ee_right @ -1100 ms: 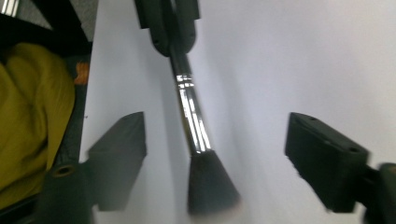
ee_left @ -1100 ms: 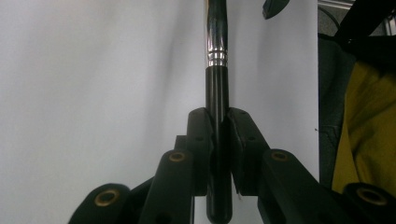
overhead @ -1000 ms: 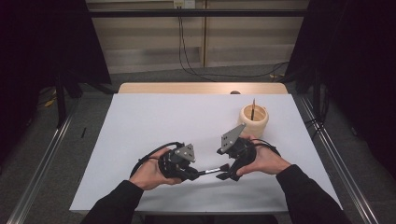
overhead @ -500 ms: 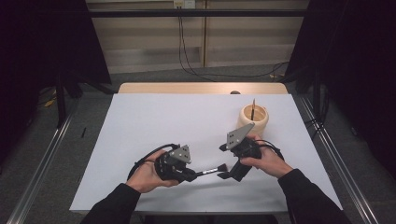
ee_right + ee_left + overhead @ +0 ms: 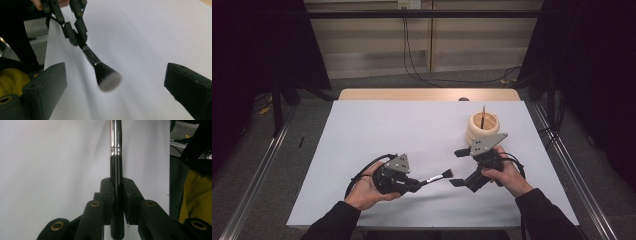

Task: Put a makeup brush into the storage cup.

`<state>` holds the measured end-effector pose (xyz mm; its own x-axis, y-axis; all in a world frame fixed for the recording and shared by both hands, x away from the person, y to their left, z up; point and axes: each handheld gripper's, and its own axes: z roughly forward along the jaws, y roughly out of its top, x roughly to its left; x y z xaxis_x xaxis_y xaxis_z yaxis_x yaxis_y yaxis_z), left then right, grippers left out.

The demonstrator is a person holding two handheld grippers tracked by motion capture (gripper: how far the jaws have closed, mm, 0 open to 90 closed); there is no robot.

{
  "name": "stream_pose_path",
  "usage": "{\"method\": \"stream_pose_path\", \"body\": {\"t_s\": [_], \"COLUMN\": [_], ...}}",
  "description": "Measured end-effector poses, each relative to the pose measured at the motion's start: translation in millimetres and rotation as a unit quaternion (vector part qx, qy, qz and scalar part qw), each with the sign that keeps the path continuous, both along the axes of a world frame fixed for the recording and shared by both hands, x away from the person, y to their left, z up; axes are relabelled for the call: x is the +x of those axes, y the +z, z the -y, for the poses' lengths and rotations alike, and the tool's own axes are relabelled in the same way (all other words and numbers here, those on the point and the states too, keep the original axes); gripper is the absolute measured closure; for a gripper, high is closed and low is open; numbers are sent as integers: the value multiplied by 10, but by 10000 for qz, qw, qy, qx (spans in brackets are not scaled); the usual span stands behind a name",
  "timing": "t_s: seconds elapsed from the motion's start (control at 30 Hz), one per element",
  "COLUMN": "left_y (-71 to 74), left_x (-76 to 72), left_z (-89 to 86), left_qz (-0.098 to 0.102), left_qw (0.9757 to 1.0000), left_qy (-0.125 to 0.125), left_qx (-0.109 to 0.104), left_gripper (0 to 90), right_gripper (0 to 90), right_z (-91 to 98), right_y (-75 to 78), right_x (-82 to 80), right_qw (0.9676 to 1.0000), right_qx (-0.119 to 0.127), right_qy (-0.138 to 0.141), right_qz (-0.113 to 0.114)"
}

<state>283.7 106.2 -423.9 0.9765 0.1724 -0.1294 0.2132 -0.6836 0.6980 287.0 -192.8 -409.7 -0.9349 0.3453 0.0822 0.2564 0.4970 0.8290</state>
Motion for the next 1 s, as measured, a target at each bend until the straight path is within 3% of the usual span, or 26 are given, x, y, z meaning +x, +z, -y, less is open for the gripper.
{"method": "stream_pose_path", "body": {"t_s": [0.23, 0.47, 0.67, 0.93, 1.0], "left_y": [16, 29, 27, 80, 86], "left_x": [-28, -60, -75, -109, -111], "left_z": [-49, -87, -93, -101, -102], "left_qz": [31, 77, 71, 114, 170], "left_qw": [9997, 9989, 9983, 9954, 9953], "left_qy": [158, 294, 335, 495, 497], "left_qx": [-159, -347, -481, -816, -818], "left_gripper": [797, 797, 797, 797, 797], "right_gripper": [31, 23, 23, 18, 20], "right_z": [95, 100, 133, 158, 163], "right_y": [9, 6, -30, -13, -17], "right_x": [-36, -99, -113, -170, -183], "right_qw": [9993, 9988, 9977, 9934, 9918], "right_qx": [287, 467, 603, 1018, 1135], "right_qy": [-212, -160, -292, -441, -426], "right_qz": [56, 60, 123, 305, 412]}}
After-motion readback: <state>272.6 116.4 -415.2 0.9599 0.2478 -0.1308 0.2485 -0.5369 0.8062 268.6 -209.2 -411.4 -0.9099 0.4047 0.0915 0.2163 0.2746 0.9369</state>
